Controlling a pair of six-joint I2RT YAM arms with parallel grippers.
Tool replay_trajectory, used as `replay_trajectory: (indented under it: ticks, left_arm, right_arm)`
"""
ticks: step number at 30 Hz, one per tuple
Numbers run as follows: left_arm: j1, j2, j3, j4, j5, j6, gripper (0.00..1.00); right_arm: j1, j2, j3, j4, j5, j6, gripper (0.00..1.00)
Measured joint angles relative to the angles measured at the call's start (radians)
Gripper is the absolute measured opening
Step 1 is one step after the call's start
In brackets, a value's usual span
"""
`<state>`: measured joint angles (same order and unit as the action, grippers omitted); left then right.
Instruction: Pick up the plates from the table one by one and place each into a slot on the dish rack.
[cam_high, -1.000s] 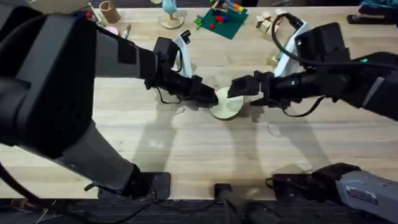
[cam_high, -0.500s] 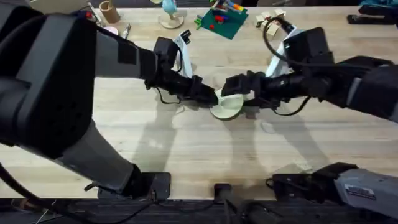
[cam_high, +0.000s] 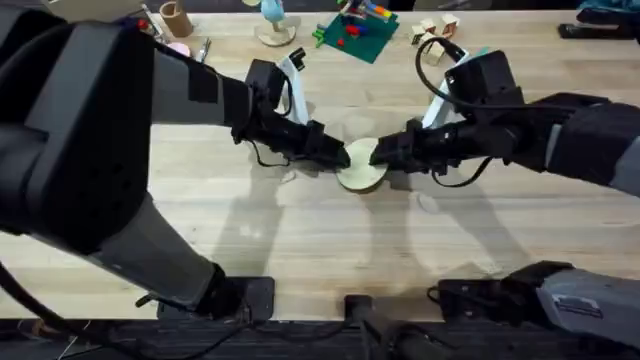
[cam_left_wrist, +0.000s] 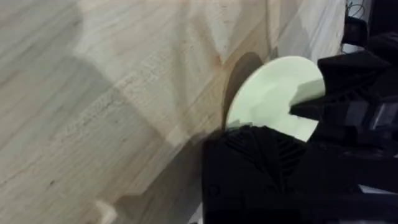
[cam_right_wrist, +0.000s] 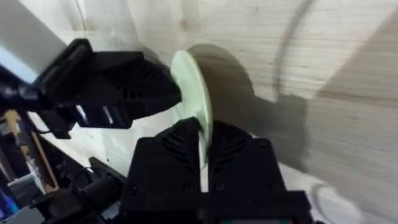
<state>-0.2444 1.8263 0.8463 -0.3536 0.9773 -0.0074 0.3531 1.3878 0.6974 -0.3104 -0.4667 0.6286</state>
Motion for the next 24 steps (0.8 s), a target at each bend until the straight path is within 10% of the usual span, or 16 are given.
replay_trajectory:
  ticks: [24]
  left_arm:
    - [0.0,0.0,0.024,-0.043,-0.018,-0.001,0.041]
  right_arm:
    - [0.005,-0.027,0.002,-0.028,0.019,0.0,0.034]
